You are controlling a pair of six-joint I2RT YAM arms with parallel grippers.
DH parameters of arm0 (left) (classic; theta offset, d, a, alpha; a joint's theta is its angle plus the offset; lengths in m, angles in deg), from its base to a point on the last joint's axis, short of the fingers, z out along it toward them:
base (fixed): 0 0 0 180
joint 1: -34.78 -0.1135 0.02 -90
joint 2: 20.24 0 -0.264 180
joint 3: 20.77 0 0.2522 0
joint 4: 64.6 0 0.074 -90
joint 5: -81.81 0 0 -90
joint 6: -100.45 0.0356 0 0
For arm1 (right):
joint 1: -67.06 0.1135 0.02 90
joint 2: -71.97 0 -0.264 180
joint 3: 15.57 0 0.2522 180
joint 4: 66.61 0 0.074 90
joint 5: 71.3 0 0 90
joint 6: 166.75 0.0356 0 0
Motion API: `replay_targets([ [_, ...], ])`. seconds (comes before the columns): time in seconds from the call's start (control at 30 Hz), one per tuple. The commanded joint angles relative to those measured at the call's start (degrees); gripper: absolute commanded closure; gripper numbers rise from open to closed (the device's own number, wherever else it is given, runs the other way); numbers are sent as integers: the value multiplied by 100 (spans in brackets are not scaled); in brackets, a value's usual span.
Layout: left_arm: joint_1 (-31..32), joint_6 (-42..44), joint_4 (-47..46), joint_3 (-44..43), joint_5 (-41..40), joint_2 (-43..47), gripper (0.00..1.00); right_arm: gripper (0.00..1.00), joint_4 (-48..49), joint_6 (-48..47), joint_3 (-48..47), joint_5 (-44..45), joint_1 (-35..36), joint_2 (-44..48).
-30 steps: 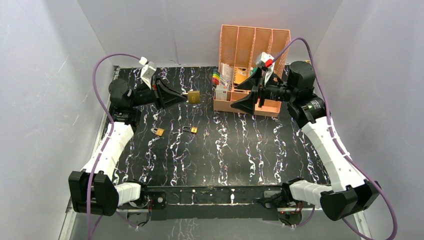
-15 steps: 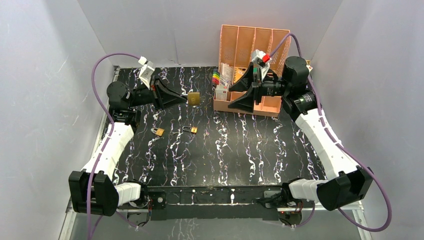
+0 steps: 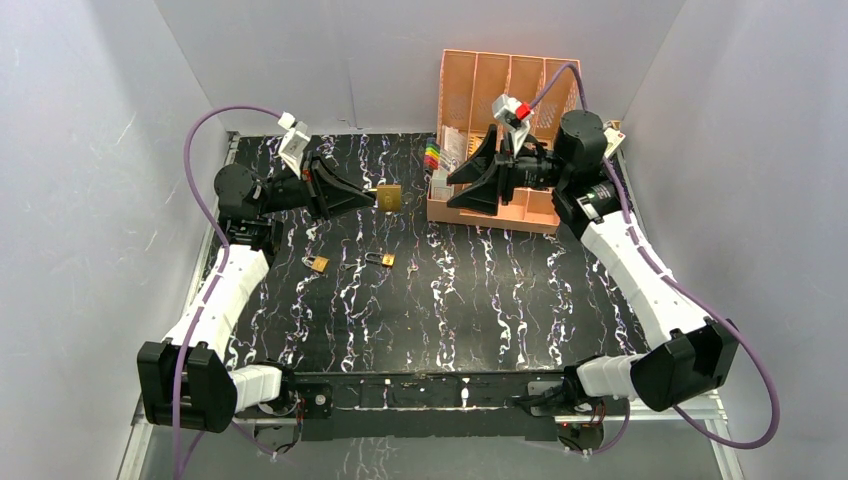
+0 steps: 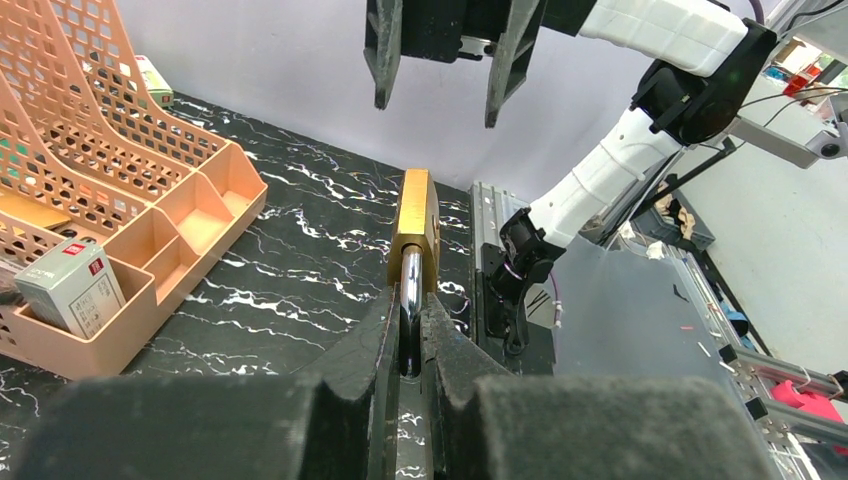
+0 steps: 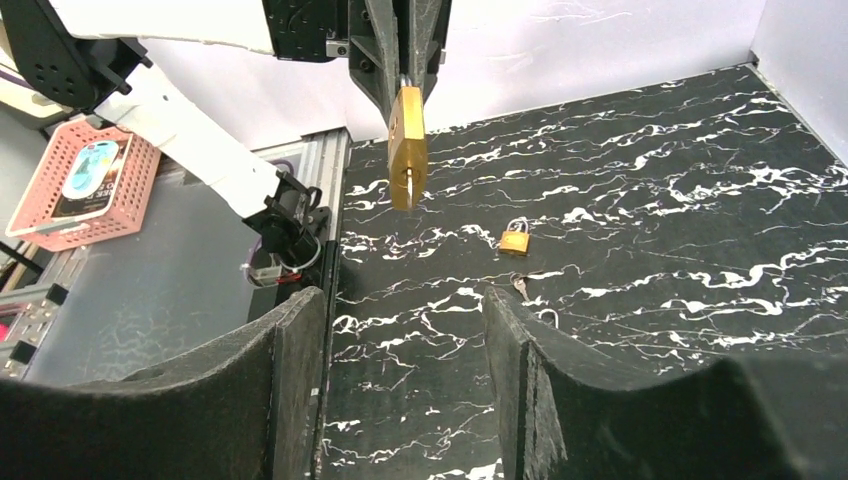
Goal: Lock with the key
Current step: Lock the lock.
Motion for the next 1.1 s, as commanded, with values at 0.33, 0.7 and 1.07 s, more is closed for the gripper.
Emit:
replay_targets([
  [0.33,150,-21,-382,-93,-372,4,100,35,461,-34,-534,551,1198,-570],
  [0.7,159,-32,-374,-115,-327,4,100,39,488,-56,-870,642,1573,-924],
  [1.07,159,-35,-378,-177,-228,52,100,19,400,-280,-1019,1010,1669,-1060],
])
